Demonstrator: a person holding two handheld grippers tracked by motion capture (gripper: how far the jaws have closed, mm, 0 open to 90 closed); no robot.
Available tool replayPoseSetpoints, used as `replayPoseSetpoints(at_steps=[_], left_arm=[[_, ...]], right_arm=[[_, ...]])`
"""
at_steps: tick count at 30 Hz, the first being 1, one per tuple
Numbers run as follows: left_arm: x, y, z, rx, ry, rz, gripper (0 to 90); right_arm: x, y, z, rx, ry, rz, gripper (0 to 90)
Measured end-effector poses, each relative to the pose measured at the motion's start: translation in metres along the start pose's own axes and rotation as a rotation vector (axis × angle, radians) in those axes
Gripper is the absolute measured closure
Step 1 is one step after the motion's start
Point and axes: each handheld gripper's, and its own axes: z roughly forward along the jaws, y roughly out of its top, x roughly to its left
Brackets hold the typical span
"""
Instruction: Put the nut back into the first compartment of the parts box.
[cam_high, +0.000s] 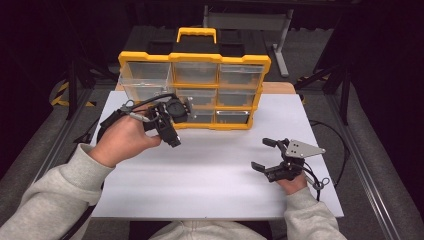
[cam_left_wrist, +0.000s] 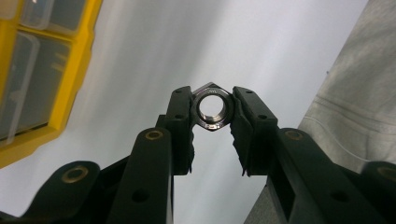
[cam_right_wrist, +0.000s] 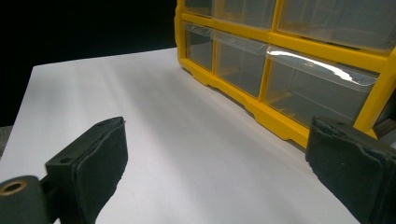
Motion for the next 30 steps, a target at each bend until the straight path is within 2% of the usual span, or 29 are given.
replayPoseSetpoints(at_steps=[7,8,9,13,19,23,24,30], left_arm=[[0.004,-0.002,-0.032,-0.012,0.029,-0.012,69.6],[0.004,-0.002,-0.032,-0.012,0.029,-0.012,69.6],[0.006,-0.003,-0.041,-0.018,0.028,-0.021,69.6],[0.011,-0.004,-0.055,-0.034,0.029,-0.031,69.6],[0.021,-0.004,-0.080,-0.067,0.031,-0.071,69.7],[0.024,-0.003,-0.091,-0.073,0.051,-0.065,69.6],[0.028,-0.003,-0.099,-0.083,0.056,-0.078,69.7],[0.042,-0.004,-0.121,-0.112,0.068,-0.118,69.6]], right_arm=[[0.000,0.000,0.000,0.000,-0.003,0.000,6.4],[0.000,0.000,0.000,0.000,-0.002,0.000,6.4],[0.000,0.000,0.000,0.001,-0.002,0.001,6.4],[0.000,0.000,0.000,0.001,-0.003,0.001,6.4],[-0.001,0.000,0.000,0.002,-0.002,0.002,6.4],[-0.001,0.000,0.000,0.001,-0.001,0.003,6.4],[-0.001,0.000,0.000,0.002,0.000,0.003,6.4],[-0.001,0.000,0.000,0.001,0.001,0.003,6.4]])
